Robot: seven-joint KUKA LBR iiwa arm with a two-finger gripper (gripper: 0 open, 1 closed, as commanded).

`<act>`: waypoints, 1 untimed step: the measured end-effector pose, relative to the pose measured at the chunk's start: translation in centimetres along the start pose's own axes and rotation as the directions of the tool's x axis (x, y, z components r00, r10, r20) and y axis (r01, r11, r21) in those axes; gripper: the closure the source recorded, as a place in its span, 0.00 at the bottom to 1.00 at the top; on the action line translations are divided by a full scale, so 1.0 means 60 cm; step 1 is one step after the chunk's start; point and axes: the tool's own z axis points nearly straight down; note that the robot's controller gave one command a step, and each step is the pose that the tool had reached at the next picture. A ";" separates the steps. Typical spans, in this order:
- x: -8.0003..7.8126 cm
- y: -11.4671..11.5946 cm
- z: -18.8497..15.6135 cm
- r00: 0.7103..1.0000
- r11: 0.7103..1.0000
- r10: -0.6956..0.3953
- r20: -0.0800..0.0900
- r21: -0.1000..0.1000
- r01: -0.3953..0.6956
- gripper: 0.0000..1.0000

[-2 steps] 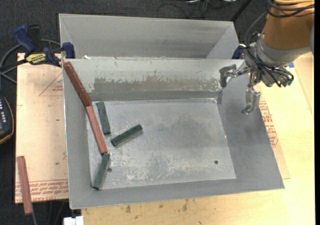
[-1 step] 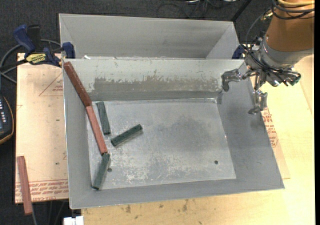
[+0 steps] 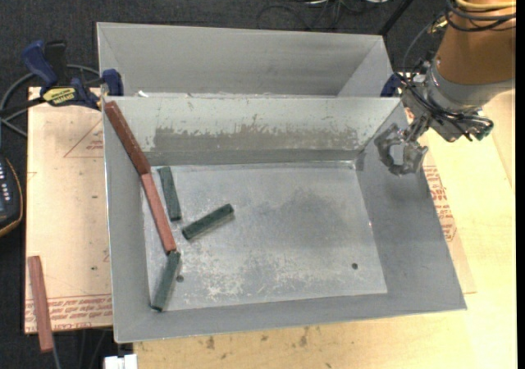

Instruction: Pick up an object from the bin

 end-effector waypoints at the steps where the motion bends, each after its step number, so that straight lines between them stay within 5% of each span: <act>1: -0.065 0.144 0.052 0.999 0.999 0.043 -0.002 -0.007 -0.043 1.00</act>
Offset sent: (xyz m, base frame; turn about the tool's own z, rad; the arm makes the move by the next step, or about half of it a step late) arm -0.0232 0.0844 -0.0292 0.0516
